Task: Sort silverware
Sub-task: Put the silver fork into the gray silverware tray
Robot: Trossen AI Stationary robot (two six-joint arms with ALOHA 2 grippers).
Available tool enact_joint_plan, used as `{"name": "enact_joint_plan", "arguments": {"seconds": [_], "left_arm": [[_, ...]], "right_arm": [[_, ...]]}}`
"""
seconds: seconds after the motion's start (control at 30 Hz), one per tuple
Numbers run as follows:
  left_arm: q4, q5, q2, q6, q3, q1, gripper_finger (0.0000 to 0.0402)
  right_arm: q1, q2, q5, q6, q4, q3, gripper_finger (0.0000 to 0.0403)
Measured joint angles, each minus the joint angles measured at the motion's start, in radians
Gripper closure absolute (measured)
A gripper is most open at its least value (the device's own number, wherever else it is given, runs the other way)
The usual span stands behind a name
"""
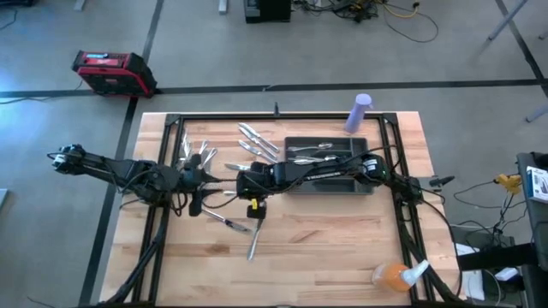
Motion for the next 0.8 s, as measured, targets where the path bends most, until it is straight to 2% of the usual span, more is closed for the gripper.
{"name": "enact_joint_plan", "arguments": {"seconds": [0.13, 0.27, 0.43, 0.57, 0.8], "left_arm": [[0.013, 0.077, -0.008, 0.038, -0.001, -0.001, 0.0284], [0.008, 0.073, -0.012, 0.041, -0.016, -0.001, 0.0284], [0.028, 0.067, -0.01, 0.041, -0.055, -0.001, 0.0284], [0.059, 0.066, 0.001, 0.038, -0.062, -0.001, 0.0284], [0.061, 0.067, 0.019, 0.037, -0.055, -0.001, 0.0284]], "right_arm": [[0.0, -0.036, 0.016, -0.003, -0.075, 0.0, 0.0403], [0.012, -0.083, 0.018, -0.004, -0.171, -0.002, 0.0403], [0.016, -0.172, 0.084, -0.042, -0.212, -0.074, 0.0403], [-0.014, -0.297, 0.085, -0.044, -0.159, -0.246, 0.0403], [-0.072, -0.602, 0.089, -0.027, 0.062, -0.663, 0.04]]}}
